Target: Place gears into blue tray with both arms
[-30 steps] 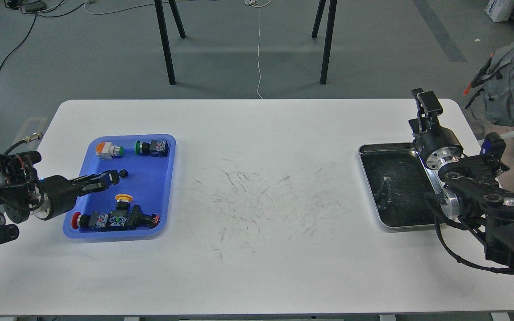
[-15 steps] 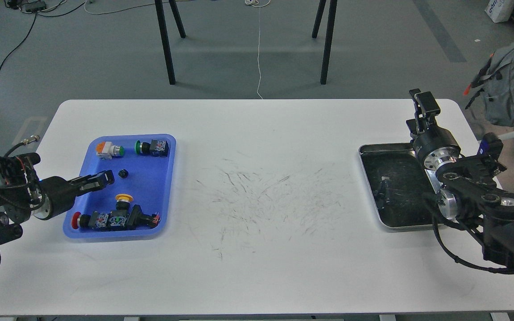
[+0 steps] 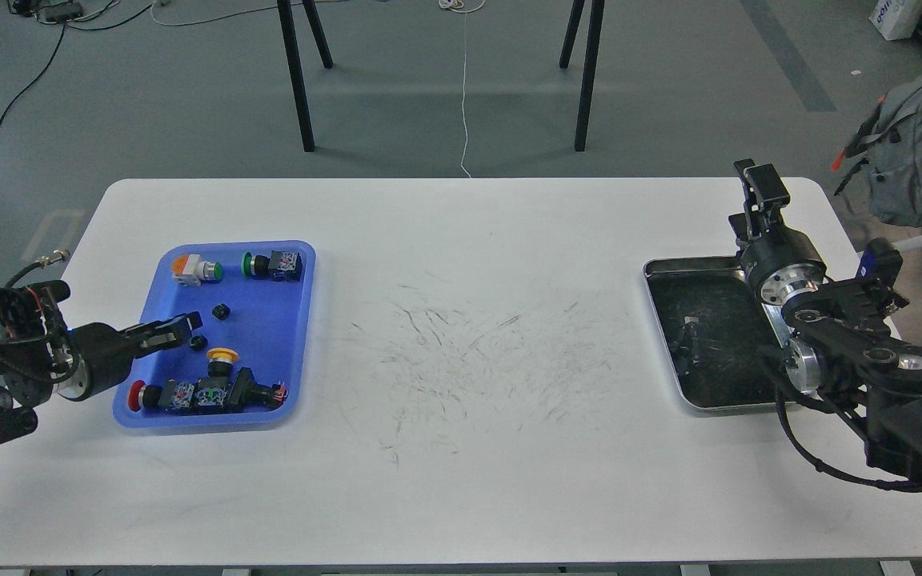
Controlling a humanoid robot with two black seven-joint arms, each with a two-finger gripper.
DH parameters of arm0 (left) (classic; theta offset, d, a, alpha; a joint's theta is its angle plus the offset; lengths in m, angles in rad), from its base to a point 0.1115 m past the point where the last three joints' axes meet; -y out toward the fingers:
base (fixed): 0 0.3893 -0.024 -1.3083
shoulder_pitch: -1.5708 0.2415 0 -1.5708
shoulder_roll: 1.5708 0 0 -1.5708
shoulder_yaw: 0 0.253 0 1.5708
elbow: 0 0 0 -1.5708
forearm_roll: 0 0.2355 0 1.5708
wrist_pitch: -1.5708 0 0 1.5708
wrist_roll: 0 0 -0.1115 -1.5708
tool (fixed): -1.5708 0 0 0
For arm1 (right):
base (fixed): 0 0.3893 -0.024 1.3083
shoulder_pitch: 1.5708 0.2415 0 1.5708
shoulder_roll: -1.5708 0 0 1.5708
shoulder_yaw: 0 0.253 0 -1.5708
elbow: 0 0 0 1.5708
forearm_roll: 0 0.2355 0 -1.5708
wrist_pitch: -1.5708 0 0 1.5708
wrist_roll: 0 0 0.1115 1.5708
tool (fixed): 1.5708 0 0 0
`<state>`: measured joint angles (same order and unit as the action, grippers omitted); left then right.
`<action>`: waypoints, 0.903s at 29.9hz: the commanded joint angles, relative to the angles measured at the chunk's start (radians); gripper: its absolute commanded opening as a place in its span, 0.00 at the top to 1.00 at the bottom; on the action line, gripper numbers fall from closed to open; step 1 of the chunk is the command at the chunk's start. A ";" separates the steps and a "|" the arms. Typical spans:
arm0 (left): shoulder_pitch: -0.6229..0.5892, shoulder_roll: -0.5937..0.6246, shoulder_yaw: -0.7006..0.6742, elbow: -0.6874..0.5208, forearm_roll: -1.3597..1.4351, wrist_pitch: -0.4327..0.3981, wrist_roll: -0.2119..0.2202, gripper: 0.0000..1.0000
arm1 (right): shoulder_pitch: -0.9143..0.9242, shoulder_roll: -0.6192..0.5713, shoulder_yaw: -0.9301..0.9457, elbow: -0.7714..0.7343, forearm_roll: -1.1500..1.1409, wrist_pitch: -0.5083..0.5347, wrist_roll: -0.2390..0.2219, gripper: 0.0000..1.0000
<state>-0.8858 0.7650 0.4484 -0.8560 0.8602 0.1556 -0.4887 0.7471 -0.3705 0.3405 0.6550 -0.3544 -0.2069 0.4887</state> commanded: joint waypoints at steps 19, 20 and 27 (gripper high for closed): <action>0.005 0.056 -0.411 -0.003 -0.361 -0.134 0.000 0.41 | 0.032 -0.002 0.000 0.006 0.002 -0.002 0.000 0.05; 0.005 0.054 -0.421 -0.005 -0.394 -0.139 0.000 0.39 | 0.034 -0.002 0.000 0.006 0.002 -0.002 0.000 0.05; 0.004 0.039 -0.497 -0.118 -0.523 -0.163 0.000 0.33 | 0.060 -0.010 -0.001 0.023 0.003 0.001 0.000 0.04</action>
<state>-0.8807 0.8096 -0.0211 -0.9223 0.3621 0.0121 -0.4886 0.7975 -0.3742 0.3400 0.6697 -0.3523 -0.2073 0.4887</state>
